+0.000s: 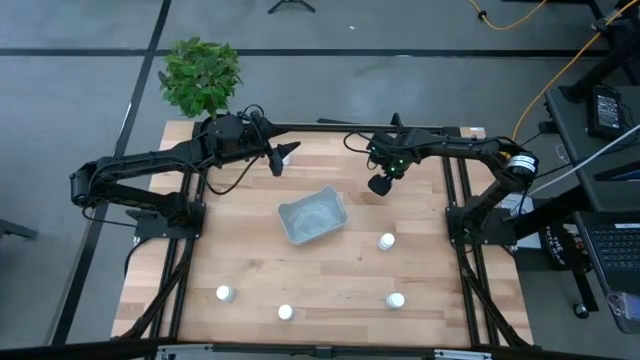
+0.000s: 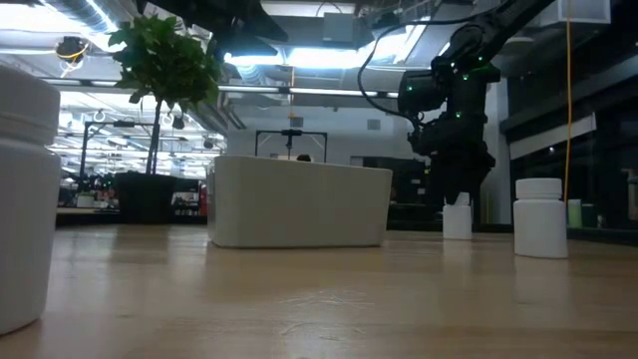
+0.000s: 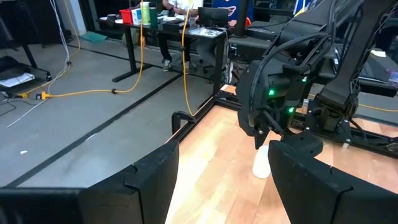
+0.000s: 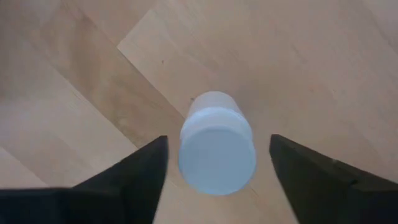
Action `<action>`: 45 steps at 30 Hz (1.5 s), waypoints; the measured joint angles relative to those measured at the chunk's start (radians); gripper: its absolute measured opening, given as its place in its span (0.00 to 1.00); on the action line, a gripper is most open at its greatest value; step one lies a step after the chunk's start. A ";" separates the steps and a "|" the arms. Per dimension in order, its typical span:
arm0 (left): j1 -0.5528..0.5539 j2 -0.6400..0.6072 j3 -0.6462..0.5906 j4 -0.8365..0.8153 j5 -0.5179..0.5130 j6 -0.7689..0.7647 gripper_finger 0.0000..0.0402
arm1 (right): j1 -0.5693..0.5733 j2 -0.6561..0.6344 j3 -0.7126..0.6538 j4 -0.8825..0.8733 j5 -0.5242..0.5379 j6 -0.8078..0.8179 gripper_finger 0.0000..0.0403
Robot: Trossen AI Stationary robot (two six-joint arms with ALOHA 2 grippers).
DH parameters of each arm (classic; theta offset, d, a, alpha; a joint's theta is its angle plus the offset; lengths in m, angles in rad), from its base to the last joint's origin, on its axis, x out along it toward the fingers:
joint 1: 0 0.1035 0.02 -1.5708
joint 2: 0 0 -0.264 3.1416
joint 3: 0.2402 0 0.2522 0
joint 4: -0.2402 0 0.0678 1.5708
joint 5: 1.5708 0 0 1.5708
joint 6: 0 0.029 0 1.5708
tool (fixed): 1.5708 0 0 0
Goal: Pick and place pill bottles into a basket
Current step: Put the white pill bottle into the white bin
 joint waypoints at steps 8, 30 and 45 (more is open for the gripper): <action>0.000 0.000 0.000 0.000 0.000 0.025 0.60 | 0.000 -0.006 0.012 -0.013 -0.039 -0.001 0.38; 0.001 0.000 0.000 -0.112 -0.208 0.141 0.60 | 0.332 0.047 0.747 -0.231 0.029 -0.077 0.38; 0.001 -0.003 0.000 -0.112 -0.168 0.141 0.60 | 0.419 0.392 0.748 -0.213 0.025 -0.079 0.38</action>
